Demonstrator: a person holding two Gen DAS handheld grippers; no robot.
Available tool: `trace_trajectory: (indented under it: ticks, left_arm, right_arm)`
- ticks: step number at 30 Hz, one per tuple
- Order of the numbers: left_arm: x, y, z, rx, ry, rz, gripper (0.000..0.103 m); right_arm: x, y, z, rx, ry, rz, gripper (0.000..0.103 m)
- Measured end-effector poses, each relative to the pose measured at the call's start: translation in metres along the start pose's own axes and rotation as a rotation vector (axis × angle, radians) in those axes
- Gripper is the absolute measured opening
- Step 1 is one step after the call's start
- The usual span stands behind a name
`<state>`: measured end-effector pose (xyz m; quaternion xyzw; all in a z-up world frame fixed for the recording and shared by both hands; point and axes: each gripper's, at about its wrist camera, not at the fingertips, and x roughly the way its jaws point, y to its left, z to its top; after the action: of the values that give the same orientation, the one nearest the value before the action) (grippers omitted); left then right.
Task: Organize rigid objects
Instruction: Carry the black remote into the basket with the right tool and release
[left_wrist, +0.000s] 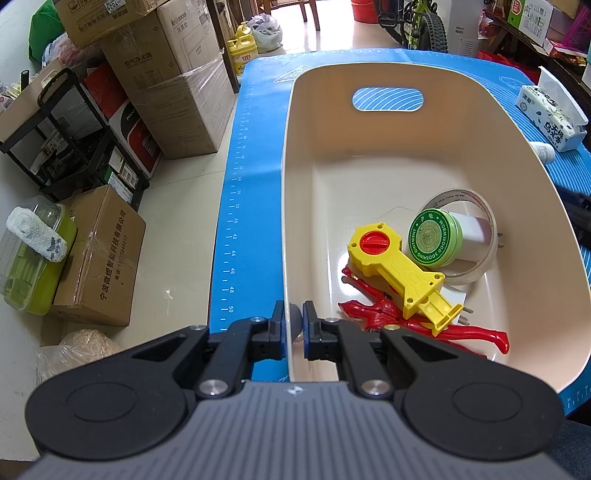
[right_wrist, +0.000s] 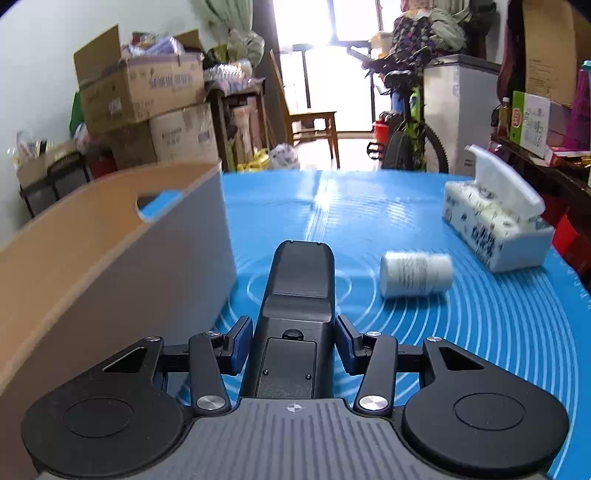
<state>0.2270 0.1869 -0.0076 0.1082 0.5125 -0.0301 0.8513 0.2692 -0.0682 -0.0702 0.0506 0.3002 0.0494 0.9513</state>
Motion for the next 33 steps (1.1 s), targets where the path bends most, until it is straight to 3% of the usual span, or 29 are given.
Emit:
trace_trajectory:
  ticks: [7,14,21,27,33]
  left_arm:
    - [0.000,0.000,0.000,-0.001,0.000,0.000,0.010]
    - [0.000,0.000,0.000,-0.002,0.000,0.000,0.010]
    - [0.001,-0.001,0.000,0.000,0.000,0.000,0.010]
    - [0.001,-0.001,-0.001,0.002,0.002,-0.001,0.010]
    - [0.001,-0.002,-0.001,0.000,0.002,-0.002,0.010]
  right_arm:
    - [-0.033,0.008,0.041,-0.034,-0.096,0.062,0.054]
    - [-0.048,0.044,0.069,-0.110,-0.098,0.190,0.054]
    - [-0.042,0.096,0.069,-0.199,0.003,0.348,0.054]
    - [-0.026,0.131,0.056,-0.291,0.128,0.368,0.054]
    - [-0.010,0.141,0.044,-0.332,0.237,0.344,0.054]
